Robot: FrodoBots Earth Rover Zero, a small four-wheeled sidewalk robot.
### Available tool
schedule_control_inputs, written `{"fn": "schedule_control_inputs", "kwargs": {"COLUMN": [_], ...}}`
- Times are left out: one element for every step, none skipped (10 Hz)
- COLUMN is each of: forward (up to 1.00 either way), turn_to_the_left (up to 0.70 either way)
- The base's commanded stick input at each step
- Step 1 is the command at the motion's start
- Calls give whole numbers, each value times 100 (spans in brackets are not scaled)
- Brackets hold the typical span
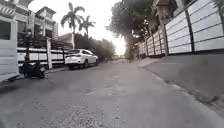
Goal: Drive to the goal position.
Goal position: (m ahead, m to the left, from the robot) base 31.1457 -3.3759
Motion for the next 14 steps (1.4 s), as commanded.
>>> {"fn": "schedule_control_inputs", "kwargs": {"forward": [85,85,85,85,85,85,85,85,85,85,85,85,85,85], "turn_to_the_left": [0,0,0,0,0,0,0,0,0,0,0,0,0,-29]}}
